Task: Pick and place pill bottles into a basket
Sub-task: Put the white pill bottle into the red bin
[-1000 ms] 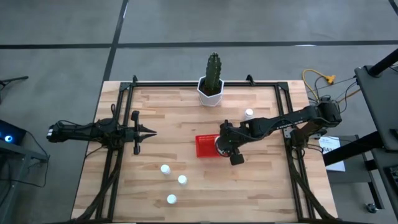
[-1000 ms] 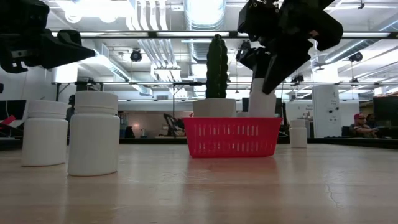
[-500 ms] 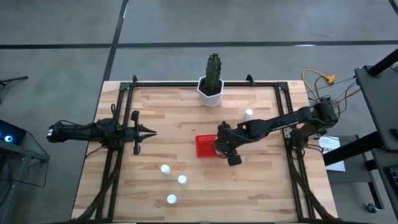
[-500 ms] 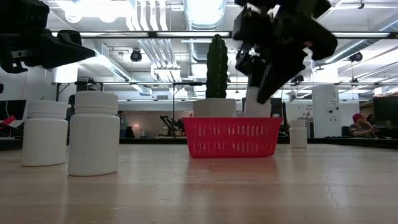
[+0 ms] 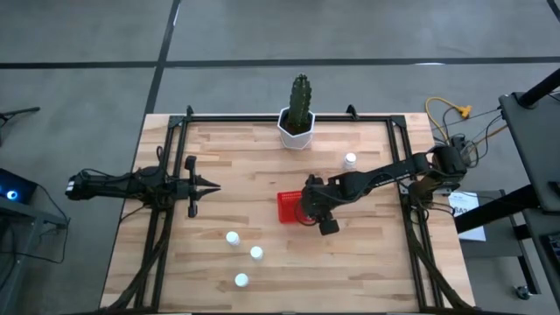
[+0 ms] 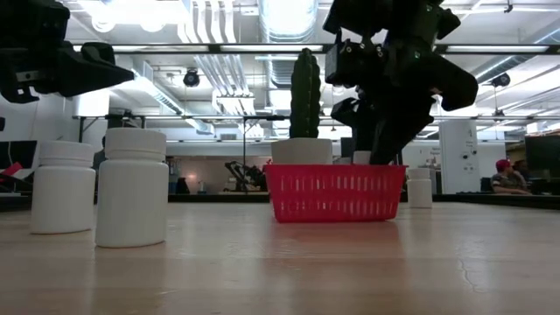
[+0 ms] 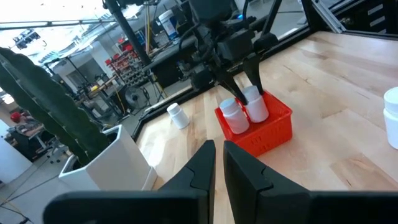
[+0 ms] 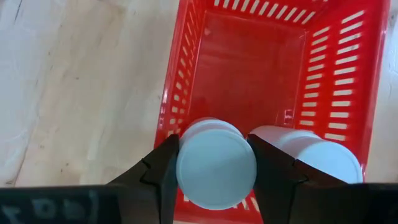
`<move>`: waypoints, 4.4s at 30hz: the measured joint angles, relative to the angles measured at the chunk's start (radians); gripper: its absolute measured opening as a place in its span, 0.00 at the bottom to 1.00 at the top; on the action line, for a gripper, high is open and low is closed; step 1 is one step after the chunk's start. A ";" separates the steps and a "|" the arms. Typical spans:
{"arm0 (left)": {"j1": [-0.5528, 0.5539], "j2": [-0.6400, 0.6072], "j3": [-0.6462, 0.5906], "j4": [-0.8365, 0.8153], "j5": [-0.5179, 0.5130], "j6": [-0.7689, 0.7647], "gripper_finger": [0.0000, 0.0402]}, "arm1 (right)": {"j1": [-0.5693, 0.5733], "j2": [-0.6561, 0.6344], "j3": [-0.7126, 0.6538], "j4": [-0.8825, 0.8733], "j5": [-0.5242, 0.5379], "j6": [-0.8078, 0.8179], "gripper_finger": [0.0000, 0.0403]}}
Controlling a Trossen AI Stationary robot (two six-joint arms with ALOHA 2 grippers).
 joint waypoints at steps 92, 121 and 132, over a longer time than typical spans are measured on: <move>0.000 0.000 0.001 0.000 0.000 0.000 0.04 | -0.232 -0.158 0.093 -0.258 0.246 -0.049 0.46; 0.000 0.000 0.001 0.000 0.000 0.000 0.04 | -0.580 -0.379 -0.059 -0.396 0.075 -0.084 0.57; 0.000 0.000 0.001 0.000 0.000 0.000 0.04 | -0.645 -0.346 -0.063 -0.393 0.076 -0.150 0.69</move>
